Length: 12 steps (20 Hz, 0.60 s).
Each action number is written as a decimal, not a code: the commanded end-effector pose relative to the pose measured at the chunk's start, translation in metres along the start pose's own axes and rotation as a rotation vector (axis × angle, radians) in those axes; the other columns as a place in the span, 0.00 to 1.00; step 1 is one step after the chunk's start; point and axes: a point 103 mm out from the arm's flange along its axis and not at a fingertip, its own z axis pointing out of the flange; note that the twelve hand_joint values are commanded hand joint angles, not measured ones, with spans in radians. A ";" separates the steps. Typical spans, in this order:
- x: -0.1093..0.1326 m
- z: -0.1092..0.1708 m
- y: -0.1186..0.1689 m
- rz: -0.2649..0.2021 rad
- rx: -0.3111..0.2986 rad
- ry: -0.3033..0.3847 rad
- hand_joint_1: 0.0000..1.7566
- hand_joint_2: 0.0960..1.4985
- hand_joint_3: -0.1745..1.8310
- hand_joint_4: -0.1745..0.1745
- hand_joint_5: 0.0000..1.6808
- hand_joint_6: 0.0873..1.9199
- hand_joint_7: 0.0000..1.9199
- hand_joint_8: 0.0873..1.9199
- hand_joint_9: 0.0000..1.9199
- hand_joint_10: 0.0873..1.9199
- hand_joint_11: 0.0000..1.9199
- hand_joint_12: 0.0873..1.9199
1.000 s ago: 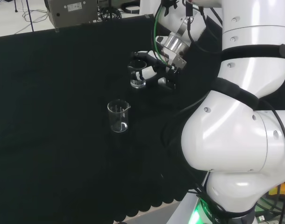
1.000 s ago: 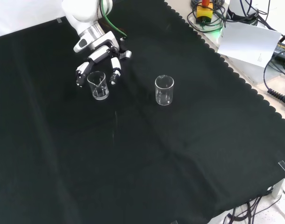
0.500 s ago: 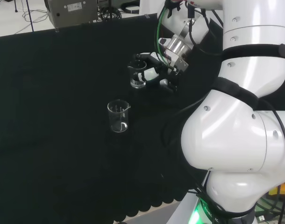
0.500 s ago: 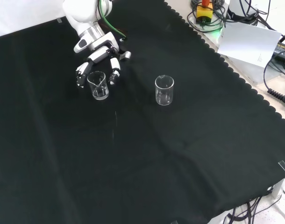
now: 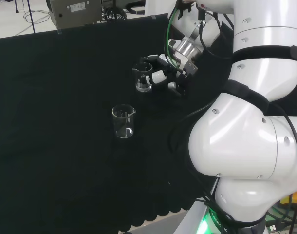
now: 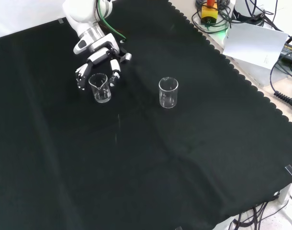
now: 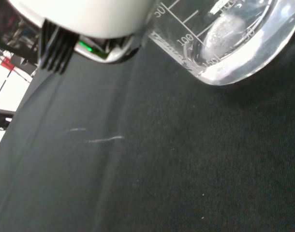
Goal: Pick up the beaker on the right.
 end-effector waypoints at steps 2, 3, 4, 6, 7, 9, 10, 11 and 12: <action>0.008 0.011 0.004 -0.027 0.041 -0.007 0.58 0.25 0.48 0.46 0.32 0.01 0.20 0.32 0.26 0.27 0.03 0.71; 0.007 0.013 0.004 -0.025 0.044 -0.005 0.58 0.25 0.48 0.46 0.32 0.01 0.20 0.32 0.26 0.27 0.03 0.71; 0.007 0.014 0.004 -0.022 0.042 -0.002 0.57 0.25 0.48 0.46 0.32 0.01 0.20 0.32 0.26 0.27 0.03 0.71; 0.004 0.014 0.004 -0.014 0.029 -0.001 0.57 0.25 0.48 0.46 0.32 0.01 0.20 0.32 0.27 0.27 0.03 0.71; 0.003 0.014 0.003 -0.007 0.015 -0.002 0.57 0.25 0.48 0.46 0.33 0.02 0.20 0.32 0.27 0.27 0.03 0.71; 0.002 0.013 0.003 0.004 -0.013 -0.004 0.57 0.25 0.47 0.46 0.34 0.06 0.20 0.32 0.27 0.26 0.04 0.71; 0.002 0.012 0.003 0.007 -0.020 -0.001 0.57 0.26 0.47 0.46 0.34 0.14 0.21 0.32 0.28 0.26 0.04 0.70; 0.003 0.012 0.004 0.010 -0.024 0.002 0.57 0.26 0.46 0.46 0.33 0.24 0.21 0.31 0.28 0.25 0.05 0.70; 0.004 0.013 0.004 0.011 -0.026 0.010 0.57 0.27 0.46 0.47 0.32 0.31 0.21 0.32 0.29 0.25 0.05 0.70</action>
